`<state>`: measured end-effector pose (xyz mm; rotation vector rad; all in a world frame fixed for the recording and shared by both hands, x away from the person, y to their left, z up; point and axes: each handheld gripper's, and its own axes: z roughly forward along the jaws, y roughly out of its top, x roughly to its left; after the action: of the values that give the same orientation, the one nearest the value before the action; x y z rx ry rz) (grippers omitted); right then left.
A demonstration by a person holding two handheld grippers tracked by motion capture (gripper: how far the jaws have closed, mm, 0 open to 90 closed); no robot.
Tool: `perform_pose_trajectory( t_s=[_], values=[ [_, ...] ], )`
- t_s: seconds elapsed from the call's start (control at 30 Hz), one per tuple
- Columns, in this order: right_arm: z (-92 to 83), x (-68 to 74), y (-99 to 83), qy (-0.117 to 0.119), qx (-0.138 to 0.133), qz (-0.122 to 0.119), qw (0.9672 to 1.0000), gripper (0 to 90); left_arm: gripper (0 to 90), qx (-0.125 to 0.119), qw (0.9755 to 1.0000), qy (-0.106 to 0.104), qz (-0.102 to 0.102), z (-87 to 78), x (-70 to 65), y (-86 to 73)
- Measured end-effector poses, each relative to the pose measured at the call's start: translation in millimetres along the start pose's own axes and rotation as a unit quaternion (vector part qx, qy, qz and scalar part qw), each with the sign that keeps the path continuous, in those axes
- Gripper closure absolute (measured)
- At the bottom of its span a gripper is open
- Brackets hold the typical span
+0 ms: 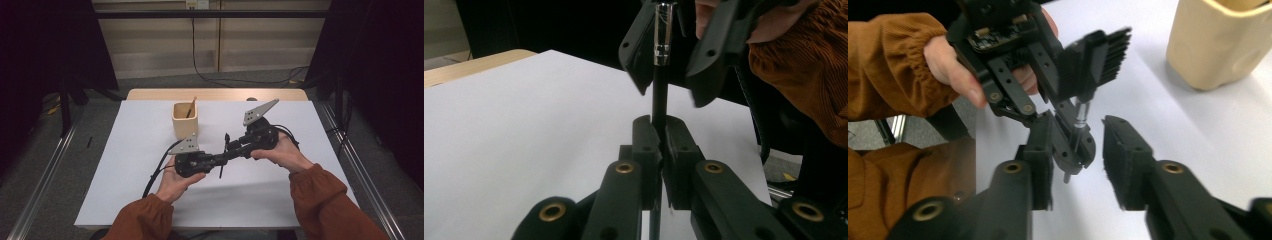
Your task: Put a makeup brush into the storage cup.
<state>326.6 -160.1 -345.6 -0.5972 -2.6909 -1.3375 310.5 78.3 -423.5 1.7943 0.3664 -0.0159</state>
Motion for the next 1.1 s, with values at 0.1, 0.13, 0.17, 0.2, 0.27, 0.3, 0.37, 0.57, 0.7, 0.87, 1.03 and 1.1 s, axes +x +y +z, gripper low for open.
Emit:
perform_pose_trajectory(
  t_s=[0.1,0.13,0.17,0.2,0.27,0.3,0.37,0.57,0.7,0.87,1.03,1.1],
  values=[
    [-1.2,1.0,-1.1,-0.006,-0.009,-0.002,0.9999,50.1,85.7,-0.003,1.0000,0.002,0.000,-1.3,0.6,0.9],
    [-1.0,1.2,-1.7,-0.010,-0.012,0.001,0.9999,46.4,85.6,-0.003,1.0000,0.002,-0.001,-1.6,0.9,0.9],
    [-0.7,1.4,-2.6,-0.010,-0.016,0.001,0.9998,44.2,85.7,-0.002,1.0000,0.004,0.000,-1.9,0.8,1.0],
    [-0.4,1.7,-3.9,-0.013,-0.024,-0.001,0.9996,39.3,85.6,-0.002,1.0000,0.003,0.001,-2.0,0.9,0.9],
    [0.2,2.3,-6.4,-0.017,-0.040,0.002,0.9990,31.9,85.6,-0.002,1.0000,0.004,0.000,-2.3,1.0,1.0],
    [0.5,2.5,-7.6,-0.017,-0.046,0.004,0.9988,28.8,85.6,-0.001,1.0000,0.004,0.000,-2.3,0.9,1.1],
    [1.2,2.4,-9.7,-0.019,-0.054,0.008,0.9983,21.5,85.7,-0.001,1.0000,0.004,-0.001,-2.2,0.7,1.1],
    [3.7,1.9,-15.1,-0.029,-0.075,0.020,0.9965,8.3,85.6,0.001,0.9999,0.010,-0.002,-3.7,0.1,1.7],
    [5.3,1.8,-20.6,-0.034,-0.087,0.021,0.9954,5.6,85.6,0.001,0.9999,0.012,-0.006,-4.8,0.3,2.0],
    [1.3,1.1,-25.9,-0.036,-0.114,0.024,0.9926,3.6,85.6,0.000,0.9998,0.016,-0.006,-7.5,1.3,3.0],
    [-3.2,1.3,-36.6,-0.046,-0.128,0.028,0.9903,2.9,85.6,-0.003,0.9997,0.022,-0.008,-11.6,2.4,4.1],
    [-4.3,0.7,-40.8,-0.050,-0.129,0.035,0.9897,3.2,85.6,-0.004,0.9997,0.023,-0.006,-13.4,3.0,4.7]
  ],
)
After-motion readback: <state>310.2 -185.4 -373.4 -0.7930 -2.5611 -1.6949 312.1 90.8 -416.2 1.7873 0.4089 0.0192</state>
